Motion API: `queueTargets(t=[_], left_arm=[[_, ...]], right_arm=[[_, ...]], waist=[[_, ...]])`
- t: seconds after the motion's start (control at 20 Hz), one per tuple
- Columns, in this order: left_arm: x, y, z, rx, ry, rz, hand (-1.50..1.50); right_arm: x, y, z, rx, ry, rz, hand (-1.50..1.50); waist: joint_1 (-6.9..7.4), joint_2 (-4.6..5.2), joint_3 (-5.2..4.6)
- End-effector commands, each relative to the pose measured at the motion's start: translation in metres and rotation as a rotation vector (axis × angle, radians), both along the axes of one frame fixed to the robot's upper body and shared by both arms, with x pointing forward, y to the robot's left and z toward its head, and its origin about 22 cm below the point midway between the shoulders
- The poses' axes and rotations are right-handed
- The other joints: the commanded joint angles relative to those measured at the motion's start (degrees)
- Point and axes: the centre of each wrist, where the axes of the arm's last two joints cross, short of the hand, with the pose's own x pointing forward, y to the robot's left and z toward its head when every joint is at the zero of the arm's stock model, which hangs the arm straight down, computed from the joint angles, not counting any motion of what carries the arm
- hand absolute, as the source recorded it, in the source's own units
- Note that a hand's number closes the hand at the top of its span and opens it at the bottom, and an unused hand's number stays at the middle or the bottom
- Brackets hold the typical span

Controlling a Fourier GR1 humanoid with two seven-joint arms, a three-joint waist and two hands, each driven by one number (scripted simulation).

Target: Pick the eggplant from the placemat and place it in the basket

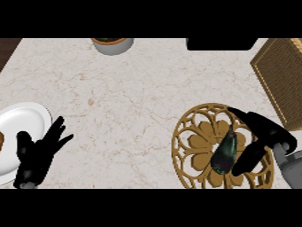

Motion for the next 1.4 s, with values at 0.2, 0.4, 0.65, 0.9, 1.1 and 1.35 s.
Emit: queueTargets(t=[0.2, 0.4, 0.65, 0.9, 1.1, 1.35], left_arm=[[-0.018, 0.001, -0.032, 0.002, 0.119, 0.016, 0.0], [-0.02, -0.001, -0.035, -0.012, 0.129, 0.012, 0.0], [-0.022, -0.009, -0.017, -0.018, 0.124, 0.02, 0.0], [-0.027, 0.003, -0.026, -0.004, 0.125, 0.009, 0.0], [-0.019, 0.004, -0.023, 0.015, 0.118, 0.008, 0.0], [-0.012, 0.013, -0.015, 0.007, 0.115, 0.03, 0.0]], right_arm=[[0.006, 0.012, -0.02, -0.019, 0.052, 0.018, -1.5], [0.001, 0.008, -0.03, -0.002, 0.024, 0.01, -1.5], [-0.004, 0.001, -0.024, -0.022, 0.02, 0.008, -1.5], [-0.001, 0.029, -0.044, -0.019, -0.005, 0.048, 1.5], [-0.011, 0.005, -0.051, -0.106, -0.041, 0.119, 1.5], [-0.027, 0.009, -0.047, -0.155, -0.114, 0.208, 1.5]], waist=[[-0.02, 0.59, -0.69], [-0.19, 0.57, -0.68], [-0.24, 0.4, -0.66], [0.22, 0.53, -0.67], [-0.19, 0.52, -0.65], [-0.6, 0.4, -0.67]])
